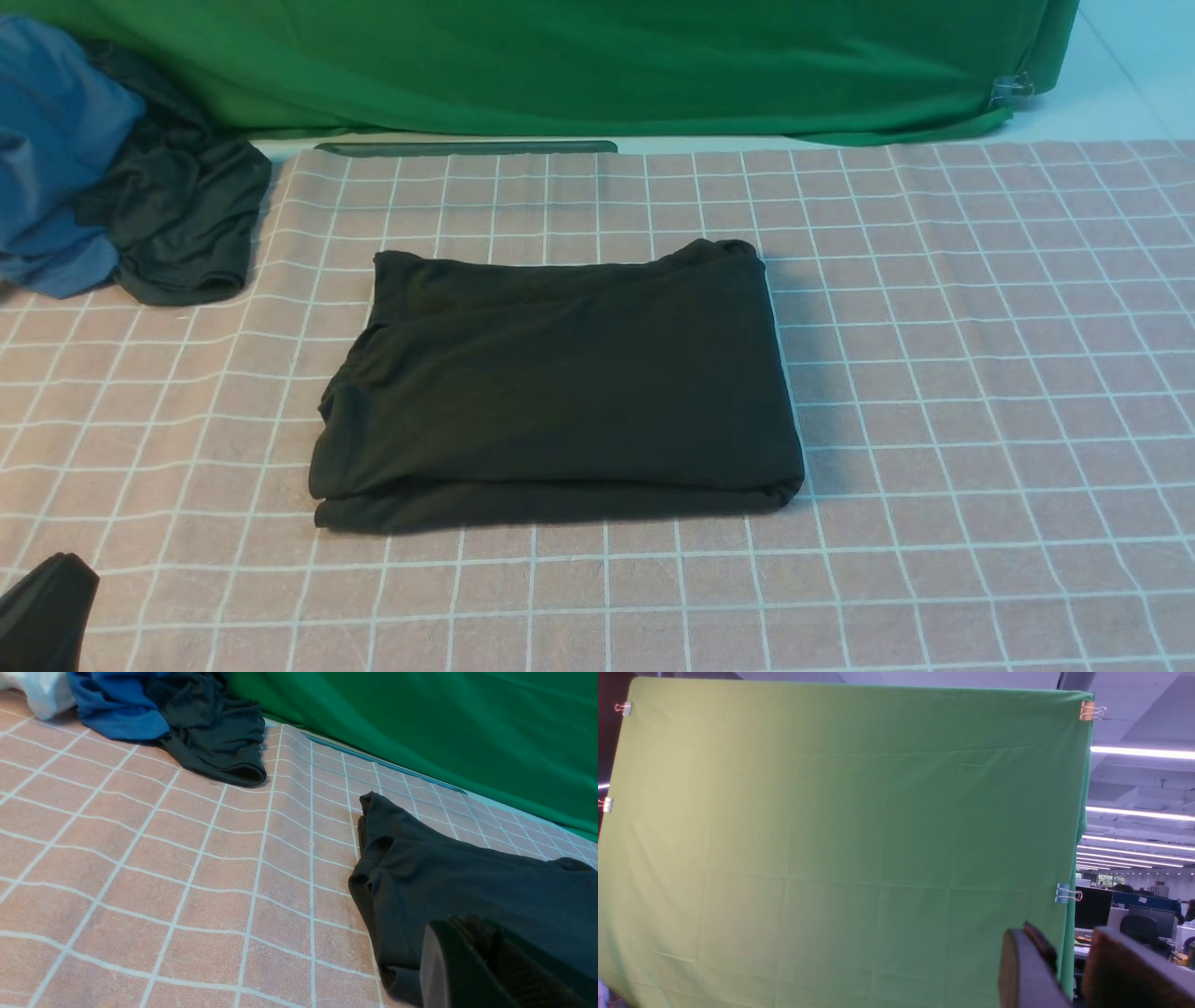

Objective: Fold a long-sleeved shirt over a pink coffee tablecloth.

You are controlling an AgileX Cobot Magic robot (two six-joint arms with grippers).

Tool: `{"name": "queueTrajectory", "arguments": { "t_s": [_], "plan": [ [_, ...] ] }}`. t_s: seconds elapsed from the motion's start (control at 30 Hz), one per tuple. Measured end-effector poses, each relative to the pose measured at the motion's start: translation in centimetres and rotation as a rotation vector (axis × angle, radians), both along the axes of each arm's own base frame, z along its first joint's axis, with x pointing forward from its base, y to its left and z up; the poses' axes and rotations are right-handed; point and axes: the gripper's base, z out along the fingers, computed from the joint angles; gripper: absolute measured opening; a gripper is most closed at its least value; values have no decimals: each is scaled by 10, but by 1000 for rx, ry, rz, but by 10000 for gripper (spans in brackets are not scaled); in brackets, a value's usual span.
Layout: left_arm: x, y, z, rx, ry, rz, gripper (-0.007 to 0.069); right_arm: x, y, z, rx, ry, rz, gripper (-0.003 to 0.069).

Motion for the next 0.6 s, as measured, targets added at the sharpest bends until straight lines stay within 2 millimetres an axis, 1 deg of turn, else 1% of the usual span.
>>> {"name": "queueTrajectory", "arguments": {
  "t_s": [0.27,0.33,0.43,0.5,0.53,0.57,0.6],
  "plan": [
    [0,0,0,0,0,0,33,0,0,0,-1,4,0,235],
    [0,0,0,0,0,0,33,3,1,-5,-7,27,0,235],
    [0,0,0,0,0,0,33,14,4,-19,-22,83,-2,235],
    [0,0,0,0,0,0,33,33,9,-48,-71,177,-37,235],
    [0,0,0,0,0,0,33,35,9,-51,-75,186,-42,235],
    [0,0,0,0,0,0,33,51,11,-82,-112,287,-92,235],
    [0,0,0,0,0,0,33,51,11,-82,-112,287,-92,235]
  ]
}}
